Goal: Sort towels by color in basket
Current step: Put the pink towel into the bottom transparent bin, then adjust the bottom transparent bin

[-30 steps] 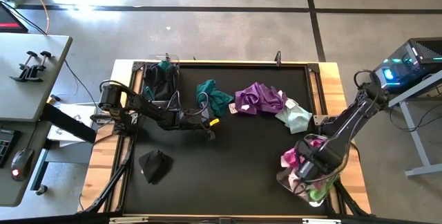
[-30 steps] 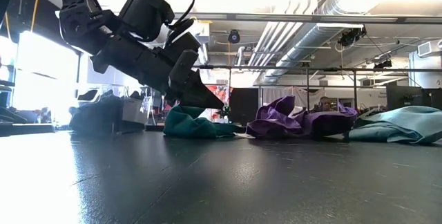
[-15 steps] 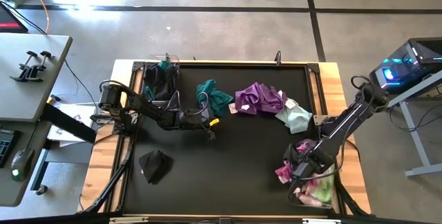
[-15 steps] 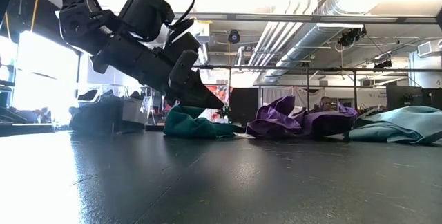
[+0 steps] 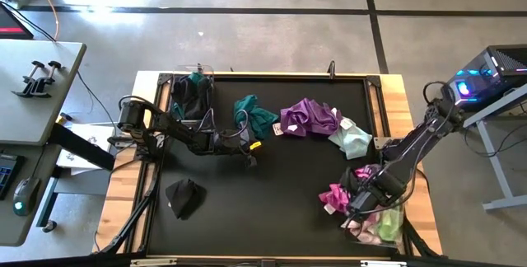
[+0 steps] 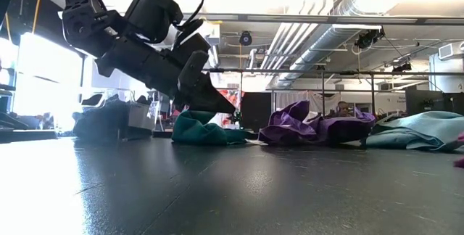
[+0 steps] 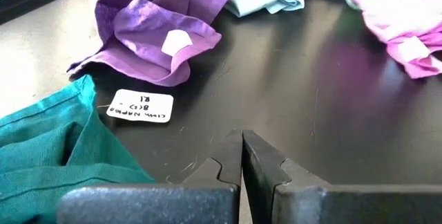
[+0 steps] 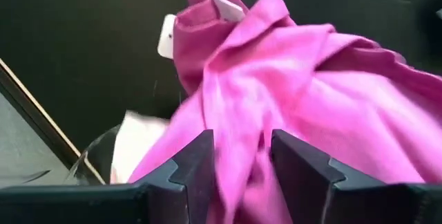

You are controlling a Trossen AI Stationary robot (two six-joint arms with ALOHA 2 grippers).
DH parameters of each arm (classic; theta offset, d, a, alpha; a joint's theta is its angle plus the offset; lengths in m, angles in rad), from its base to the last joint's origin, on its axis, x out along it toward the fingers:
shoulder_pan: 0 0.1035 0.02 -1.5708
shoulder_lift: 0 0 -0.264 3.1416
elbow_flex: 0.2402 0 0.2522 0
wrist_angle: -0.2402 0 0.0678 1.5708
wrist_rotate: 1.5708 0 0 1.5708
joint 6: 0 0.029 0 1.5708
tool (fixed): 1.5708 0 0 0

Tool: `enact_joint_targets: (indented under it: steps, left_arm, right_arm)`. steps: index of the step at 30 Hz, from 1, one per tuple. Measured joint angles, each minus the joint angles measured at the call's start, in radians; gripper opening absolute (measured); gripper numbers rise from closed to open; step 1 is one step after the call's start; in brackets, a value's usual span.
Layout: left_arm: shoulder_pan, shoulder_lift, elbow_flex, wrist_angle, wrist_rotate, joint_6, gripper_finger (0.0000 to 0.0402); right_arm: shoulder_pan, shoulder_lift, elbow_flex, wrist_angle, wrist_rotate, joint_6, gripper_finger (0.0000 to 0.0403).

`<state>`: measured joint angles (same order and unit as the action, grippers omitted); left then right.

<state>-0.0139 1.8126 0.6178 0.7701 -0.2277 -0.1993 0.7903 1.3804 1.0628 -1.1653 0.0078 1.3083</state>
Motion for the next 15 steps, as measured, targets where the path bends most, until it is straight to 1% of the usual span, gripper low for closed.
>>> enact_joint_targets:
  steps: [6,8,12,15]
  left_arm:
    - [-0.001,0.000,0.000,0.010,0.000,0.000,0.0000]
    - [-0.006,0.000,0.001,0.022,0.014,0.000,0.0000]
    - [-0.032,0.000,0.038,0.021,0.038,0.046,0.0000]
    - [-0.058,0.000,0.087,0.004,0.066,0.115,0.0000]
  right_arm:
    - [-0.023,0.000,0.113,-0.149,-0.001,0.009,0.0142]
    - [-0.025,0.000,0.134,-0.189,-0.031,0.052,0.0142]
    - [-0.024,0.001,0.140,-0.238,-0.136,0.099,0.0142]
    - [-0.017,0.002,0.140,-0.222,-0.126,0.070,0.0142]
